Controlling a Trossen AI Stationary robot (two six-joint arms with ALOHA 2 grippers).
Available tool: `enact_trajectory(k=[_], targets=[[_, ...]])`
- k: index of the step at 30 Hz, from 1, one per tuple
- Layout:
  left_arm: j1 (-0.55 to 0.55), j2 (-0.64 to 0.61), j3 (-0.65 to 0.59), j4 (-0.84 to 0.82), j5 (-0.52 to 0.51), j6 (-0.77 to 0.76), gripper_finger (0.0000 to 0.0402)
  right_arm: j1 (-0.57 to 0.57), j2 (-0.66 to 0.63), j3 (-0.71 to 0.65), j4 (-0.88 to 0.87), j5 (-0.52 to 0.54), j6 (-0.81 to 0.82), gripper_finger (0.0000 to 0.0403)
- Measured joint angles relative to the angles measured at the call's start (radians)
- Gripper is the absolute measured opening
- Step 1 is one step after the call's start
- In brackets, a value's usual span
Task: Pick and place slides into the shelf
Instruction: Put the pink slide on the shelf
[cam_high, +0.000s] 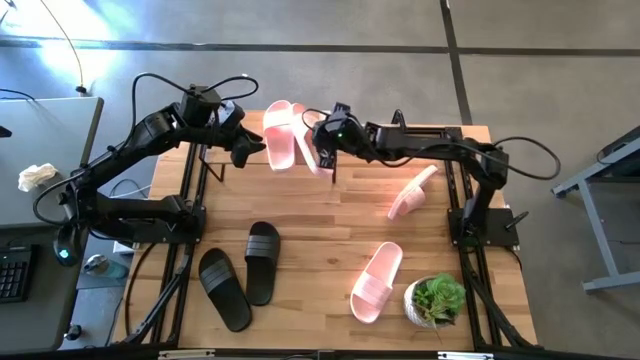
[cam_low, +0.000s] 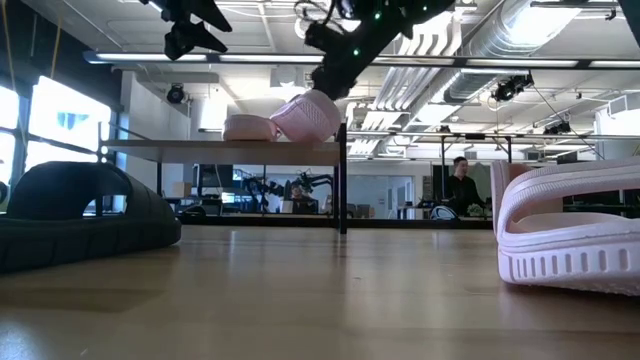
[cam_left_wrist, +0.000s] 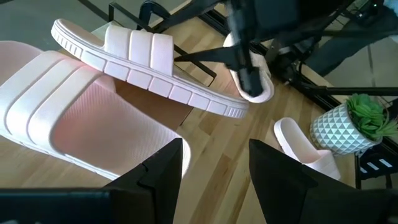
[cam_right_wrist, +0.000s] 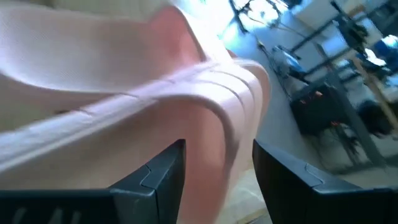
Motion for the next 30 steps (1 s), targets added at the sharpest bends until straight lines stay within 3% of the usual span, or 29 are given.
enact_trajectory(k=[3, 8, 19, 30], targets=[[0.0, 0.0, 0.0, 0.0, 0.0, 0.0, 0.0168, -0.004, 0.02, 0.0, 0.017, 0.07, 0.001, 0.0177], [0.0, 0.0, 0.0, 0.0, -0.001, 0.0, 0.0168, -0.019, 0.034, -0.001, 0.018, 0.081, 0.008, 0.0158], [0.0, 0.0, 0.0, 0.0, -0.003, 0.0, 0.0168, -0.018, 0.045, 0.0, 0.04, 0.068, 0.057, 0.0012], [0.0, 0.0, 0.0, 0.0, -0.003, -0.001, 0.0168, 0.029, 0.046, 0.087, 0.008, 0.281, 0.065, 0.0002]])
